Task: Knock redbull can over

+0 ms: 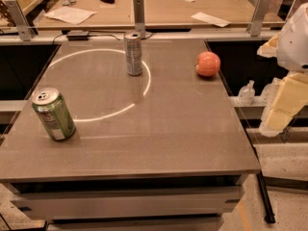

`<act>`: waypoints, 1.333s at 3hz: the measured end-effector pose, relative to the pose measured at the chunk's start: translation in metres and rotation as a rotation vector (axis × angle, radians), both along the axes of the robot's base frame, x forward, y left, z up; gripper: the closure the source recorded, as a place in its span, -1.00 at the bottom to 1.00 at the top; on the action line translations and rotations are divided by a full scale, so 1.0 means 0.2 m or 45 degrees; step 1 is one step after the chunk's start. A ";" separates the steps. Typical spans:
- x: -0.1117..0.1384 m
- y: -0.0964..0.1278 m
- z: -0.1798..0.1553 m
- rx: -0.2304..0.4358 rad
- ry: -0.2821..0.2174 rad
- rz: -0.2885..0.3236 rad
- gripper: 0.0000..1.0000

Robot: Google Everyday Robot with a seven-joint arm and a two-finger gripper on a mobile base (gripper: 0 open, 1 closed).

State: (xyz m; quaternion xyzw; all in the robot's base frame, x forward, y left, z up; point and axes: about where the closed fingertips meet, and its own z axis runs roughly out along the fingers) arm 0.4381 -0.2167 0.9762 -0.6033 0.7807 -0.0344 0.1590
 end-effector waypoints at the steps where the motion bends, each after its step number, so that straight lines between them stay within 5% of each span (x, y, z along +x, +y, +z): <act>1: 0.00 0.00 0.00 0.000 0.000 0.000 -1.00; 2: 0.00 -0.03 0.01 0.090 0.013 -0.053 -1.00; 4: 0.01 -0.18 -0.10 0.563 -0.002 -0.290 -1.00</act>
Offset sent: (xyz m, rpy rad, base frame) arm 0.0004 -0.0177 0.0004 0.1915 0.0528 -0.1097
